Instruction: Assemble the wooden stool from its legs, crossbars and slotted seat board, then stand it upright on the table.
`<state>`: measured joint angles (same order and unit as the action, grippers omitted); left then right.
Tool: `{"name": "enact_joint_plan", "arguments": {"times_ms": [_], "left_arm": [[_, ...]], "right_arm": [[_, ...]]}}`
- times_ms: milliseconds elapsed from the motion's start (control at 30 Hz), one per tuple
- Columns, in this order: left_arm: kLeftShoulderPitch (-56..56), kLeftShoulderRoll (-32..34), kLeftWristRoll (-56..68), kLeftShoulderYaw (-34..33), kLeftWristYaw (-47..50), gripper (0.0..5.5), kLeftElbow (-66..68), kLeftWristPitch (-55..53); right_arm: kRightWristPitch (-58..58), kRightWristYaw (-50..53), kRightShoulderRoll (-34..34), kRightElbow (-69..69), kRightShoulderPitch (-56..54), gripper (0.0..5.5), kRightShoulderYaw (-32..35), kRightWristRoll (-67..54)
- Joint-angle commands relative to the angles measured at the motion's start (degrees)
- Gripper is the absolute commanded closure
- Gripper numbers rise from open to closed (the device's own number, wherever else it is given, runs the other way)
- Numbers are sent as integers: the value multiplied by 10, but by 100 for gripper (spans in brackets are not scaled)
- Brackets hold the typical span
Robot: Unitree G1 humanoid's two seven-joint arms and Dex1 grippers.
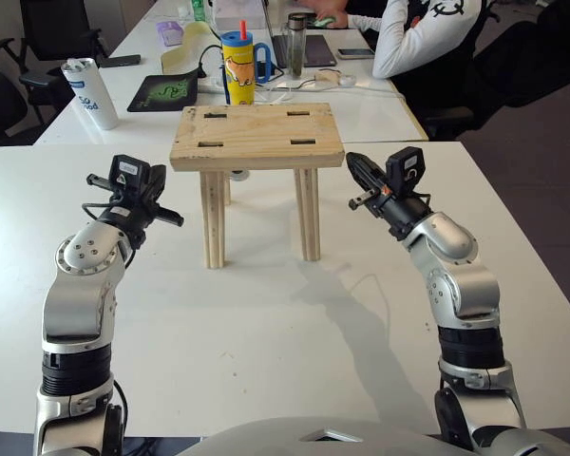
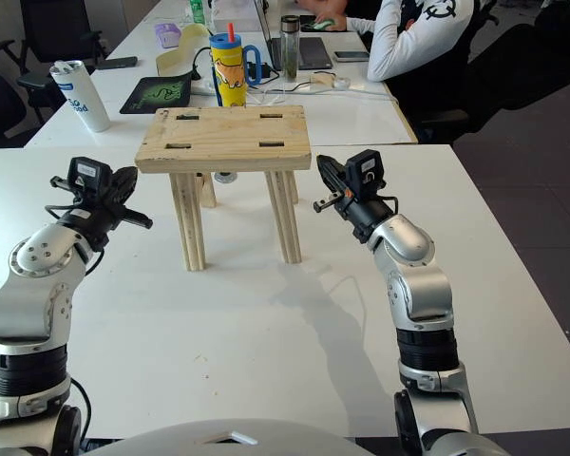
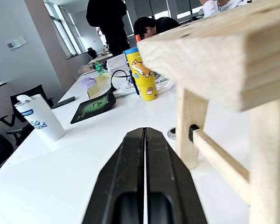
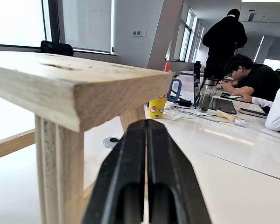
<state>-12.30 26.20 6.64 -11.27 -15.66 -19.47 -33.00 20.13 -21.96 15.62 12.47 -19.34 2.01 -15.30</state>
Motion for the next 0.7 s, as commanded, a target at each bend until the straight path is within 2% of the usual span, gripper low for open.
{"name": "enact_joint_plan", "arguments": {"times_ms": [33, 200, 367, 500, 700], "left_arm": [[32, -18, -8, -21, 24, 549, 58, 44], [82, -70, -7, -12, 46, 549, 101, 126], [104, -117, -6, -5, 63, 549, 164, 195], [118, -141, -23, 15, 75, 549, 213, 247], [112, -153, -61, 31, 112, 549, 249, 318]], "right_arm": [[-37, 42, -17, -43, 6, 550, 14, 28], [-102, 87, -37, -140, 39, 550, 18, 67], [-227, 107, -53, -221, 86, 550, 6, 112], [-300, 147, -64, -285, 102, 550, 1, 153], [-341, 174, -76, -312, 94, 550, -6, 176]]}}
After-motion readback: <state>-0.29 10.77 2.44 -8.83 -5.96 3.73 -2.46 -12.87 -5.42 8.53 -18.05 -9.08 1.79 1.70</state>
